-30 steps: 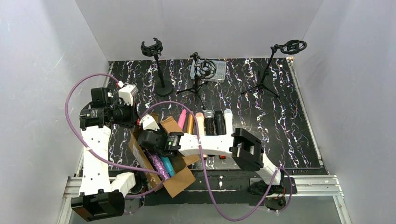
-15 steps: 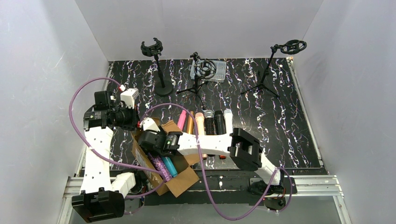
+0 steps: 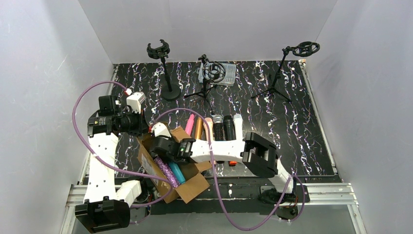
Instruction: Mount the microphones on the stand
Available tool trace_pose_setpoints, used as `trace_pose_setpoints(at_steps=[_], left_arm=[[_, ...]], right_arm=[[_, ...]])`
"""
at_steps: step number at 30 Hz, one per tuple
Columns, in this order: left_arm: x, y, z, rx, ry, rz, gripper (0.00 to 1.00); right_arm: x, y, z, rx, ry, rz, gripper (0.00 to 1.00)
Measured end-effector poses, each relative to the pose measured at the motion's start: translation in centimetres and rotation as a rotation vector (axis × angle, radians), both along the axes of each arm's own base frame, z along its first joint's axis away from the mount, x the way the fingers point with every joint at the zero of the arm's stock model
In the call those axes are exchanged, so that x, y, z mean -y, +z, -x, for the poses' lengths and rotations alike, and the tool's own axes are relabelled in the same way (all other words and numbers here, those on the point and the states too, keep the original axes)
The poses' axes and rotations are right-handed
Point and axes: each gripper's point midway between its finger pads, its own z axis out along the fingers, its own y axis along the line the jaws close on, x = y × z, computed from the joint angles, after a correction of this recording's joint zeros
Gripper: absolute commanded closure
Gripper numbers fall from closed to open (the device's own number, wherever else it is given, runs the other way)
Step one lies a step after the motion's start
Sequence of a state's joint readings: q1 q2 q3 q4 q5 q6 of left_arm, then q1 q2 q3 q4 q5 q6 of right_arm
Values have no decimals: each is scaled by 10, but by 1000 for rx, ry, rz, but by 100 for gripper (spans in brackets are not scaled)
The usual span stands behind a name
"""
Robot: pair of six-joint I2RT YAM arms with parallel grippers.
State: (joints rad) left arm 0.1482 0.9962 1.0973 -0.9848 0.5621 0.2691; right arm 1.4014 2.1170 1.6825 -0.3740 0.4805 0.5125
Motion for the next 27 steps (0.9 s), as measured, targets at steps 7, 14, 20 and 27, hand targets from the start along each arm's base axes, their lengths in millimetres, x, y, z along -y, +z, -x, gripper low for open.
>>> trace_pose_setpoints(at_steps=[7,14,20,27], left_arm=[[7,4,2,25,-23,33,100],[9,11,2,56,-34,41,100],[9,12,2,69,-36,36,100],[8,12,2,70,-34,29,100]], right_arm=[[16,18,5,14,28,-73,94],[21,77,9,57,50,-200,99],[19,96,11,75,65,-246,99],[26,105,14,87,73,-253,99]])
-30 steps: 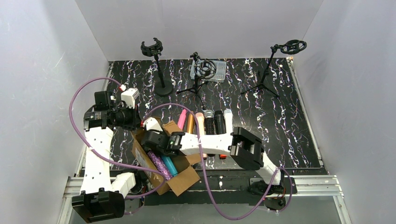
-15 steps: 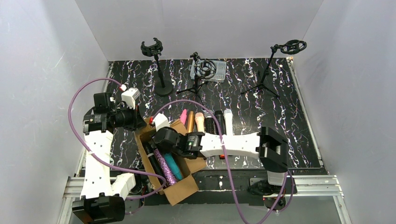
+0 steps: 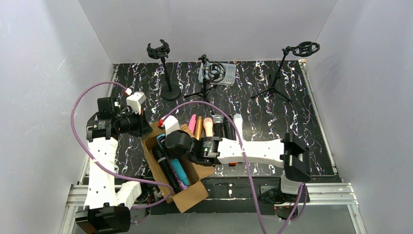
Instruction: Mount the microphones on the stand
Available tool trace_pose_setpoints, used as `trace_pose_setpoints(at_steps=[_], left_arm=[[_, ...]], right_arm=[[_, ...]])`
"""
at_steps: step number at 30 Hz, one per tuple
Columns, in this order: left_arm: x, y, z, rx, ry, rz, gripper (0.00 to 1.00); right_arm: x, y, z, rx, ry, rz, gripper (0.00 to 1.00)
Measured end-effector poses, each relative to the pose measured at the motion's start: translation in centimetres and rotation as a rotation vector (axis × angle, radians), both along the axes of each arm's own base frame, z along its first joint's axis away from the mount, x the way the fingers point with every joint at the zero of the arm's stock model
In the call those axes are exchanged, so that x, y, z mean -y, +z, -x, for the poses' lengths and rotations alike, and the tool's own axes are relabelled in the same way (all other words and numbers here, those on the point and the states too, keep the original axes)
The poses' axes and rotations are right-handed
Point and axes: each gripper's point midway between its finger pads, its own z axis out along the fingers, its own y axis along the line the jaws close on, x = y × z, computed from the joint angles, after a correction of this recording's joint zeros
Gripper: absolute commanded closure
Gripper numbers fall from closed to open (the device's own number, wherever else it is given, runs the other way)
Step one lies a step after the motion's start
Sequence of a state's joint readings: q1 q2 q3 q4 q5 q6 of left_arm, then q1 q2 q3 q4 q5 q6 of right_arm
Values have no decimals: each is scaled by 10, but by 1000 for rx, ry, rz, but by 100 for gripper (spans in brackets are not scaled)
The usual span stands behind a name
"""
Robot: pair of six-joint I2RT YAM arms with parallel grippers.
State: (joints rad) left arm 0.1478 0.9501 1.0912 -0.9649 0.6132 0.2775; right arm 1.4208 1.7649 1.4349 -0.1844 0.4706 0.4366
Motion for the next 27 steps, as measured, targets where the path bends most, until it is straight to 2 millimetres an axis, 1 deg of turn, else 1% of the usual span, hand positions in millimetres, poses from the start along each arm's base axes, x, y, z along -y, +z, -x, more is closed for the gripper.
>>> trace_pose_setpoints(at_steps=[3,8,10,13,15,18,19,21,24,27], left_arm=[[0,0,0,0,1,-3,100],[-1,0,0,1,1,-5,100],[-1,0,0,1,2,-7,100],[-1,1,0,1,2,-9,100],[-1,1,0,0,2,-9,100],[-2,1,1,0,3,-12,100],[-2,0,1,0,3,-14,100],[-3,0,1,-2,4,-17,100],[-4,0,1,-2,7,-22,100],[-4,1,0,1,7,-22,100]], right_arm=[[6,17,0,13,-3,-29,99],[21,64,-4,60,-24,-108,99],[28,79,-8,76,-38,-123,99],[40,101,-19,97,-68,-144,99],[51,112,-34,103,-106,-151,99],[82,120,-68,107,-197,-135,99],[91,121,-77,110,-223,-128,99],[118,125,-101,112,-297,-112,99],[155,132,-128,113,-387,-111,99],[191,134,-147,99,-460,-131,99]])
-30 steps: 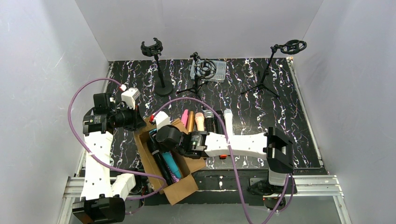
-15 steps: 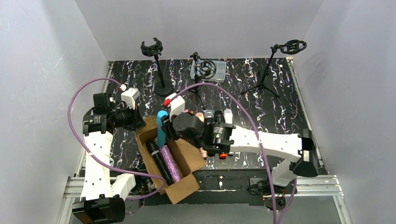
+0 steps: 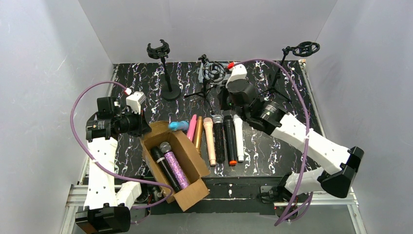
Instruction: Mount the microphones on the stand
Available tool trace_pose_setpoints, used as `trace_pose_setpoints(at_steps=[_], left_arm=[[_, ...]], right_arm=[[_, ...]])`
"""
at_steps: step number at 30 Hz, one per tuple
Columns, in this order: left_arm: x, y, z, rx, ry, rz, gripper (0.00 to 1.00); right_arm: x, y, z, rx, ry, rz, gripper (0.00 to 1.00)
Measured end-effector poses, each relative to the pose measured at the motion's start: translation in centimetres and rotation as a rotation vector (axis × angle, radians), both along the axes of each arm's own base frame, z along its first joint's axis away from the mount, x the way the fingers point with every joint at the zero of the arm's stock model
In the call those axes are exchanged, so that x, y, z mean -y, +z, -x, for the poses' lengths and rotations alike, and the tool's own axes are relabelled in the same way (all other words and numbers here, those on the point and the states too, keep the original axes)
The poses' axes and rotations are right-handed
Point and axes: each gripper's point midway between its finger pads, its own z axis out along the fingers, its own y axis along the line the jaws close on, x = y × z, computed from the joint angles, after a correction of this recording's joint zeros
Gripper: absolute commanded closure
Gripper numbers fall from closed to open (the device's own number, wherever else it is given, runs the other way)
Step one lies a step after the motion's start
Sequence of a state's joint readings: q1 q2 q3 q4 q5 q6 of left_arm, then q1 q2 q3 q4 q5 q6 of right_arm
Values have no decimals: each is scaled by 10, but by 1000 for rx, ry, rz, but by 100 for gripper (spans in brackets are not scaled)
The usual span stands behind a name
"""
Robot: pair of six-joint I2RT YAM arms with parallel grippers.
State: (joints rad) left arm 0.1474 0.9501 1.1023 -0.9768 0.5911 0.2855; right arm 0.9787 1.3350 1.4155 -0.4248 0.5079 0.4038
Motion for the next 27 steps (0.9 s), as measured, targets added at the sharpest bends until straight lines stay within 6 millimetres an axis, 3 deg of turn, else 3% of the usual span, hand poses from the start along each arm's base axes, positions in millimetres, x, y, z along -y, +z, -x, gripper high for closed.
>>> trace_pose_setpoints(at_steps=[2,4,6,10,13,22,27], left_arm=[[0,0,0,1,0,0,100],[0,0,0,1,0,1,100],[0,0,0,2,0,0,100],[0,0,0,3,-2,-1,100],[0,0,0,3,-2,-2,100],[0,0,0,4,-5,-4,100],[0,2,1,10,-8,-3,100]], right_arm=[[10,-4,-3,-16,-14,-11,84],[4,-13,2,-52,17,-26,64],[-9,-28,10,-93,70,-33,57],[-26,-76,31,-196,149,19,51],[-32,-97,37,-243,167,49,48],[-40,-114,37,-267,180,79,44],[-53,-118,53,-249,218,114,43]])
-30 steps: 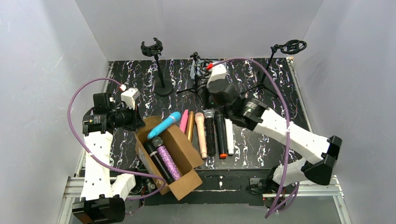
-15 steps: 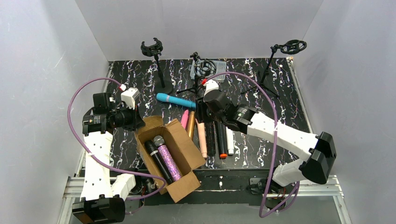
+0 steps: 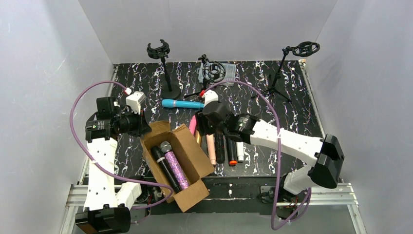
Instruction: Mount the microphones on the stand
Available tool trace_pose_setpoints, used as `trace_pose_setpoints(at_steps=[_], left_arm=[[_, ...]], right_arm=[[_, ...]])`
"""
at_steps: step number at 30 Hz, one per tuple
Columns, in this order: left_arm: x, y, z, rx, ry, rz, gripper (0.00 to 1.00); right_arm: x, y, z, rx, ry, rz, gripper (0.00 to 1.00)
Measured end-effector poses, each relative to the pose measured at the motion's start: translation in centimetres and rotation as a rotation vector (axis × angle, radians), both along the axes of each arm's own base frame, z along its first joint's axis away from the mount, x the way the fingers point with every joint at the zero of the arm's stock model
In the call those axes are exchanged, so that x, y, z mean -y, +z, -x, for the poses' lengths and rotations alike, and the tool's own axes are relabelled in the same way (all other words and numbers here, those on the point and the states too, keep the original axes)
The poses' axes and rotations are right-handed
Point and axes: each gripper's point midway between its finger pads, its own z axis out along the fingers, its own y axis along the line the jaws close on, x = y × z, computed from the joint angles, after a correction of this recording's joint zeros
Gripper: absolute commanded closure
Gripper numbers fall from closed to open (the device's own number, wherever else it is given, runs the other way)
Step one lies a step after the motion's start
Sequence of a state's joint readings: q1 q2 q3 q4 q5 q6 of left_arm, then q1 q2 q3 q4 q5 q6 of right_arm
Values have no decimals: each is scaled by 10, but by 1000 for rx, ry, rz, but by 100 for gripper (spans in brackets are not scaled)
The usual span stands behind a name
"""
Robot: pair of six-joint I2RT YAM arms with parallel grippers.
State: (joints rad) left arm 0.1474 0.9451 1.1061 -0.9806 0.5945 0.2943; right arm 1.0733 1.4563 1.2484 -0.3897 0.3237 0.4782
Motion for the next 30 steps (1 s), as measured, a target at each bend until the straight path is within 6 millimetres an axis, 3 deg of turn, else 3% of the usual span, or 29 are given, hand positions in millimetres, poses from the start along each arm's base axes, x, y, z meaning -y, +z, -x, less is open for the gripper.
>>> trace_pose_setpoints(at_steps=[4,10,12,15,19,30], left_arm=[[5,10,1,14,-9,27,100],[14,33,3,72,-25,72,100],[16,36,5,84,-31,81,100],[18,39,8,94,-37,87,100],[19,41,11,105,-40,88,100],[24,46,15,121,-63,111,100]], right_arm=[[-23,15,30,45,74,-14,44],[-78,39,97,113,222,-65,44],[-94,33,116,123,263,-55,44],[-110,7,140,126,312,6,43],[-117,-32,150,122,337,100,42],[-135,-62,145,149,349,127,40]])
